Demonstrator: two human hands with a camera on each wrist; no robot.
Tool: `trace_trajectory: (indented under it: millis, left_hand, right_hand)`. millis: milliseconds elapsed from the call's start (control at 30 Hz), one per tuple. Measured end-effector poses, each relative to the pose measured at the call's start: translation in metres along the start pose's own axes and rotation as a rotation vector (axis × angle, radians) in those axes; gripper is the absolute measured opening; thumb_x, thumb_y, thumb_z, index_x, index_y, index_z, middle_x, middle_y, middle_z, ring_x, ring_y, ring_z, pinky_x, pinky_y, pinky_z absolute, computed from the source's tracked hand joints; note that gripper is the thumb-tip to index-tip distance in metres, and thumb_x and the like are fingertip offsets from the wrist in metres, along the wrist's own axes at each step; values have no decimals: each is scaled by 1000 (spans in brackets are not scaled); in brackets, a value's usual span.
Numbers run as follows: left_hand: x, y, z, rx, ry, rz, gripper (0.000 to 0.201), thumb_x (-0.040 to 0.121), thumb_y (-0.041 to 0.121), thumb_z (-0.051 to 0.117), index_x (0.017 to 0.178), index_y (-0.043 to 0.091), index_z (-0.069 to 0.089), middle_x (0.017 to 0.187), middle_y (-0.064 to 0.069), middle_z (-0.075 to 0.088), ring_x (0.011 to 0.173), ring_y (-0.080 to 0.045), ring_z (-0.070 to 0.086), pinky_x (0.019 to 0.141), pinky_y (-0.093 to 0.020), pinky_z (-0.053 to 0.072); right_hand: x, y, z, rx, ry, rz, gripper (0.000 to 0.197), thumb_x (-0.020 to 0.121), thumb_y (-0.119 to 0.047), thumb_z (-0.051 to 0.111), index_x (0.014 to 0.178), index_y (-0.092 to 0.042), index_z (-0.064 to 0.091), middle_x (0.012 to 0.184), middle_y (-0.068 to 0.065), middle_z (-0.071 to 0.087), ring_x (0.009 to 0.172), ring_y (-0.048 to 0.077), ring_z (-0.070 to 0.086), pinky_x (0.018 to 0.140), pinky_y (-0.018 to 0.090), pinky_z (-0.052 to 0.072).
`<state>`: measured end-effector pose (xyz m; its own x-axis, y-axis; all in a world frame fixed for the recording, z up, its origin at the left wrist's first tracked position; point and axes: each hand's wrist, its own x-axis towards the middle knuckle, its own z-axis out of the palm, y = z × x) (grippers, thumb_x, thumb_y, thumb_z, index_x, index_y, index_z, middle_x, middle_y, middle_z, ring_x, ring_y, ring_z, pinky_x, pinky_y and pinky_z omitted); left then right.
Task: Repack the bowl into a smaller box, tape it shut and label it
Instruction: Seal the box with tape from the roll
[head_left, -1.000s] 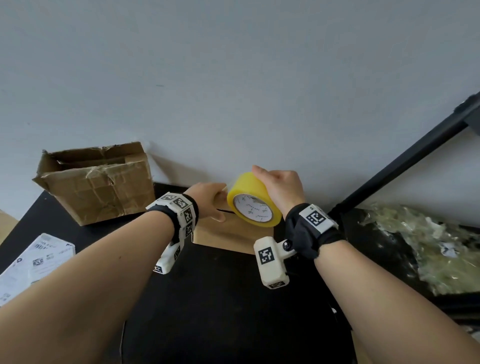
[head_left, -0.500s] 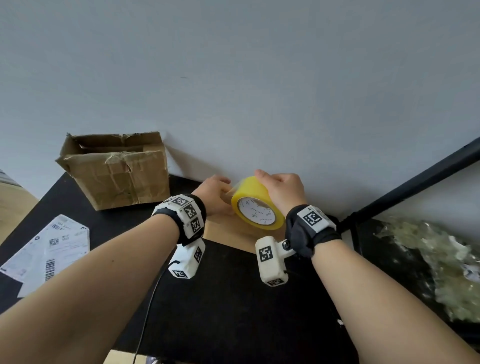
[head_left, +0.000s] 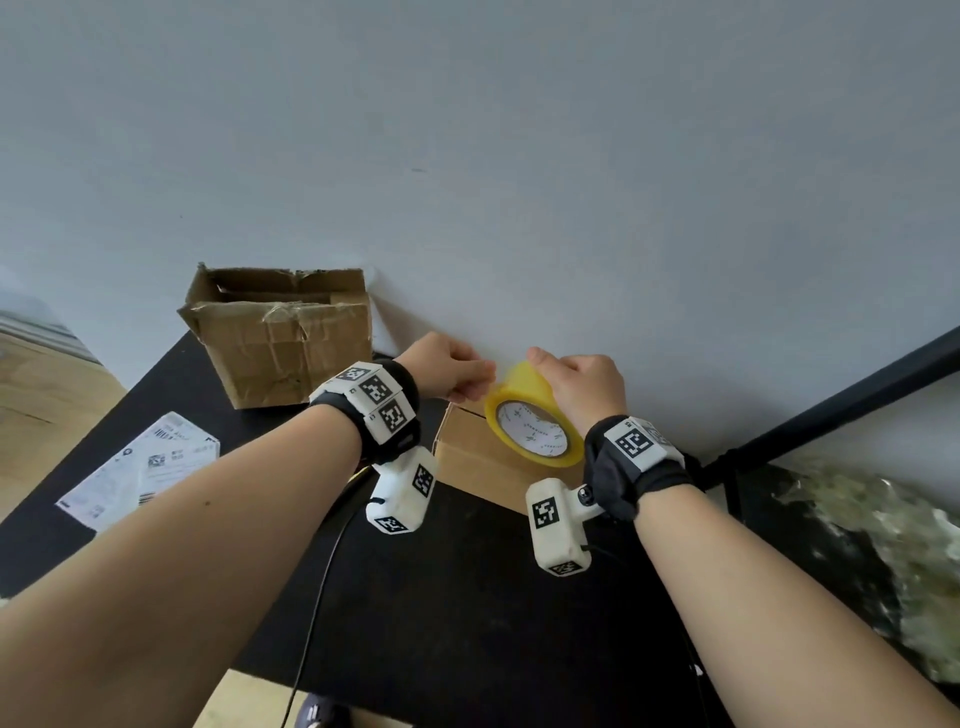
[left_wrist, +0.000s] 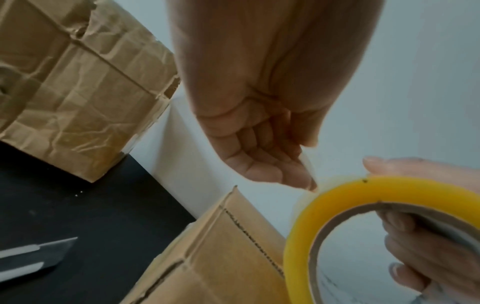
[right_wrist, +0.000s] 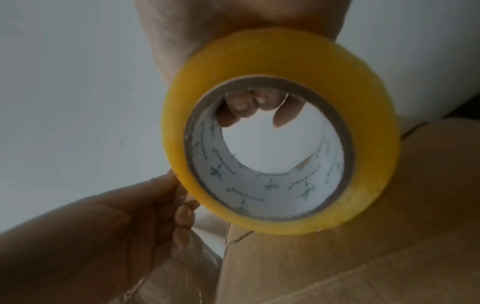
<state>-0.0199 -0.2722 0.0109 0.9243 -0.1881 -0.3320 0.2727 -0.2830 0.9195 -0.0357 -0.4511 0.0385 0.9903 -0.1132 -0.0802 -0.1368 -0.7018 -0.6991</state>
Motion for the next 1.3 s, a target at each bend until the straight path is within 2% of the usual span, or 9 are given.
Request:
trace_trajectory:
  millis: [133,200,300,500,667,800,1033,1233,1300]
  left_hand:
    - [-4,5,-3,-70,-16,-44,36,99,26,46,78,6,66,54,6,66,46,-2,60,51,-14,51]
    - [-6,6,-4,-30,-20,-49,33,96,30,52,82,4,68,60,4,67,51,-5,61,54,-14,52]
    - [-5,6,-4,75,18,-40,21,89,22,64,82,3,69,65,1,66,57,-9,59,56,-13,53]
    - [2,-2,3,333,212,-27,27,89,24,61,67,11,68,61,3,66,54,-8,56,73,-26,53]
    - [3,-17,-8,353,260,-71,29,90,27,60,67,12,70,67,-1,69,57,-11,59,71,-26,54]
    - [1,-32,-14,245,268,-110,29,91,25,60,77,4,73,74,-6,71,64,-16,62,75,-30,58]
    - [-7,-61,4,235,190,-232,29,94,27,56,72,10,66,70,-4,68,64,-15,64,74,-32,59]
    - [-4,-49,10,-56,98,-319,28,98,22,47,75,7,53,68,-6,59,62,-16,63,65,-31,55]
    - [-7,-43,10,-181,41,-392,24,100,23,44,86,5,52,75,-8,59,65,-19,63,63,-32,55]
  right_hand:
    - [1,-2,3,-38,-8,-13,58,85,-50,60,49,-15,30,52,4,30,52,21,31,53,31,25]
    - [2,-3,3,-55,-11,-12,58,85,-50,60,49,-16,29,51,4,29,51,20,30,51,31,24]
    - [3,-6,4,-64,-27,-1,59,85,-49,60,49,-17,27,50,2,28,50,20,29,50,31,23]
    - [5,-17,3,-180,-75,-10,58,87,-50,54,49,-17,26,49,1,30,52,23,33,52,31,25]
    - [9,-26,6,-236,-145,-69,59,87,-51,54,49,-19,24,48,-1,26,50,22,31,53,30,25]
    - [13,-32,12,-266,-185,-100,61,84,-54,57,49,-20,22,46,-3,23,49,21,29,55,30,26]
    - [15,-35,17,-289,-189,-40,60,82,-53,59,48,-19,23,48,-3,27,52,21,32,57,30,27]
    - [15,-24,6,-84,-154,49,61,82,-50,64,48,-21,23,47,-5,23,51,18,27,59,33,26]
    - [14,-24,3,-56,-181,99,60,78,-56,65,49,-21,26,48,-2,30,51,20,32,60,34,31]
